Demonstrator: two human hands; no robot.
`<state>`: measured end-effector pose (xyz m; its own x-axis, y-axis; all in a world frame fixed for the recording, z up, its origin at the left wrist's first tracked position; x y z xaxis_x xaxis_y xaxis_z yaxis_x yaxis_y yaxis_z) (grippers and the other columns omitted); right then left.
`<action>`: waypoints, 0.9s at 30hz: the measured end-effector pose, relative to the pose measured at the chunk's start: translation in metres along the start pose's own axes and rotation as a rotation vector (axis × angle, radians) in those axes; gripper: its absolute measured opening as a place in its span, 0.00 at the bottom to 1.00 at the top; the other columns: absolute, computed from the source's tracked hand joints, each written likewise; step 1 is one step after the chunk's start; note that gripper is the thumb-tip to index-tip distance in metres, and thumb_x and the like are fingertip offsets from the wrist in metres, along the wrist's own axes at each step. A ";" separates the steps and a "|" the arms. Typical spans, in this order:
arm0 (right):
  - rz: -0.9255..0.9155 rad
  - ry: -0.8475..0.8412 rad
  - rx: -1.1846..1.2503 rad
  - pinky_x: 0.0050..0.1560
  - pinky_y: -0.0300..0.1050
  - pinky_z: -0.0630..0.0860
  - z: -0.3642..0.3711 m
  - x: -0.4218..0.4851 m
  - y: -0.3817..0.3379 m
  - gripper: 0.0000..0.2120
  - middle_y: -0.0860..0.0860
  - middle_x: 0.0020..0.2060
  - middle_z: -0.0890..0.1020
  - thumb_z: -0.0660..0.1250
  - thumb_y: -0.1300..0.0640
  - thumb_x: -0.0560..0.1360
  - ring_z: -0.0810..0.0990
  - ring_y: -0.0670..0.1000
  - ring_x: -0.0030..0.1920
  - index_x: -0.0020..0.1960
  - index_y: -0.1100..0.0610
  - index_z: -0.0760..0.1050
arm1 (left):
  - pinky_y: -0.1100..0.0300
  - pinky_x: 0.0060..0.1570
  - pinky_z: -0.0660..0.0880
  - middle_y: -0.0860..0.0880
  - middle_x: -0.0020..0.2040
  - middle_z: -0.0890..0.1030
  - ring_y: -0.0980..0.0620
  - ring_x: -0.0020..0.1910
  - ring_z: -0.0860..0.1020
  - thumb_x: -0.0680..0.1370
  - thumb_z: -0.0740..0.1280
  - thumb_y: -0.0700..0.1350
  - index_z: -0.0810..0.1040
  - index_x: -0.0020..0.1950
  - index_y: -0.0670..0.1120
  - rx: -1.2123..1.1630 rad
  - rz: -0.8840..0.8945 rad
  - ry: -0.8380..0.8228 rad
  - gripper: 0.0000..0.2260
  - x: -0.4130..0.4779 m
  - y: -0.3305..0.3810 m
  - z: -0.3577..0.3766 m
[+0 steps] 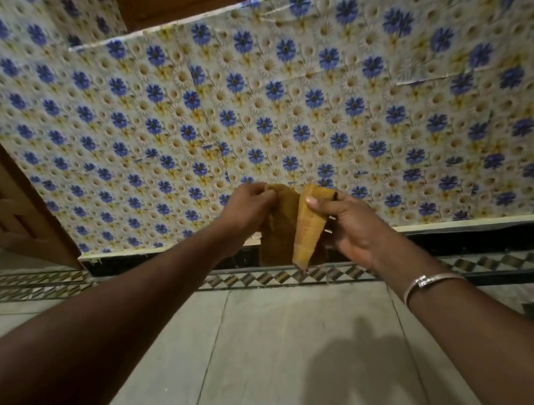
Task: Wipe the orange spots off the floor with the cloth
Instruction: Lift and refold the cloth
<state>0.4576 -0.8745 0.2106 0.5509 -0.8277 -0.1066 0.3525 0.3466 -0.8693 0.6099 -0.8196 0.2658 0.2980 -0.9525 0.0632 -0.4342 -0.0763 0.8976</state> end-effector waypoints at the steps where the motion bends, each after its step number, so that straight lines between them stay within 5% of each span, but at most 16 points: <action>1: -0.011 0.013 -0.056 0.55 0.58 0.80 -0.005 0.002 -0.007 0.13 0.56 0.52 0.84 0.71 0.64 0.77 0.82 0.57 0.52 0.61 0.57 0.78 | 0.54 0.43 0.78 0.46 0.42 0.80 0.50 0.41 0.80 0.86 0.60 0.44 0.80 0.51 0.44 0.001 0.015 0.027 0.10 0.005 0.009 -0.006; 6: -0.018 0.030 -0.594 0.46 0.49 0.78 -0.044 -0.008 -0.022 0.15 0.55 0.55 0.81 0.73 0.62 0.73 0.79 0.54 0.52 0.58 0.55 0.75 | 0.55 0.44 0.76 0.47 0.45 0.80 0.48 0.44 0.79 0.86 0.60 0.47 0.80 0.50 0.48 0.213 0.165 0.142 0.10 0.012 0.046 -0.027; 10: 0.083 -0.080 -0.905 0.57 0.56 0.81 -0.058 -0.011 -0.003 0.22 0.58 0.56 0.82 0.81 0.56 0.69 0.82 0.58 0.56 0.59 0.51 0.77 | 0.55 0.44 0.74 0.48 0.47 0.79 0.50 0.46 0.77 0.86 0.60 0.46 0.79 0.52 0.48 0.427 0.298 0.021 0.09 0.004 0.072 -0.013; 13: 0.052 -0.193 -0.912 0.63 0.50 0.75 -0.043 -0.017 -0.003 0.28 0.49 0.62 0.79 0.81 0.47 0.67 0.77 0.51 0.64 0.64 0.46 0.76 | 0.54 0.47 0.74 0.46 0.51 0.80 0.46 0.50 0.78 0.86 0.60 0.44 0.79 0.56 0.46 0.567 0.364 -0.127 0.08 -0.002 0.082 0.007; 17: -0.061 -0.249 -0.725 0.74 0.53 0.67 -0.025 -0.017 -0.012 0.27 0.46 0.69 0.78 0.82 0.51 0.66 0.70 0.48 0.73 0.62 0.50 0.77 | 0.49 0.59 0.77 0.50 0.61 0.79 0.49 0.59 0.78 0.86 0.61 0.45 0.78 0.64 0.54 0.640 0.381 -0.293 0.10 -0.013 0.087 0.027; 21: -0.076 -0.326 -0.607 0.60 0.45 0.80 -0.012 -0.023 -0.004 0.28 0.45 0.60 0.84 0.78 0.58 0.70 0.82 0.46 0.63 0.68 0.48 0.74 | 0.53 0.57 0.79 0.56 0.61 0.78 0.53 0.60 0.78 0.86 0.61 0.46 0.80 0.64 0.57 0.515 0.304 -0.379 0.11 -0.019 0.089 0.028; 24: -0.081 -0.284 -0.677 0.57 0.47 0.79 -0.012 -0.024 0.008 0.21 0.43 0.55 0.86 0.78 0.50 0.70 0.84 0.46 0.57 0.62 0.46 0.78 | 0.51 0.59 0.81 0.54 0.61 0.81 0.50 0.62 0.80 0.86 0.63 0.45 0.81 0.64 0.56 0.453 0.272 -0.393 0.11 -0.018 0.083 0.024; 27: -0.104 -0.238 -0.726 0.46 0.38 0.80 -0.014 -0.025 0.011 0.14 0.44 0.48 0.88 0.77 0.51 0.72 0.86 0.43 0.48 0.56 0.51 0.81 | 0.50 0.60 0.81 0.53 0.59 0.81 0.50 0.60 0.80 0.85 0.64 0.44 0.81 0.62 0.53 0.488 0.273 -0.347 0.09 -0.011 0.072 0.019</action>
<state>0.4374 -0.8560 0.1970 0.7187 -0.6948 0.0280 -0.1284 -0.1722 -0.9767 0.5597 -0.8205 0.3217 -0.1332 -0.9902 0.0427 -0.8154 0.1340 0.5632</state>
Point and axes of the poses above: each hand's wrist, its own x-axis towards the middle knuckle, its own z-axis out of the palm, y = z × x, the point moved 9 cm from there along x, towards the middle knuckle
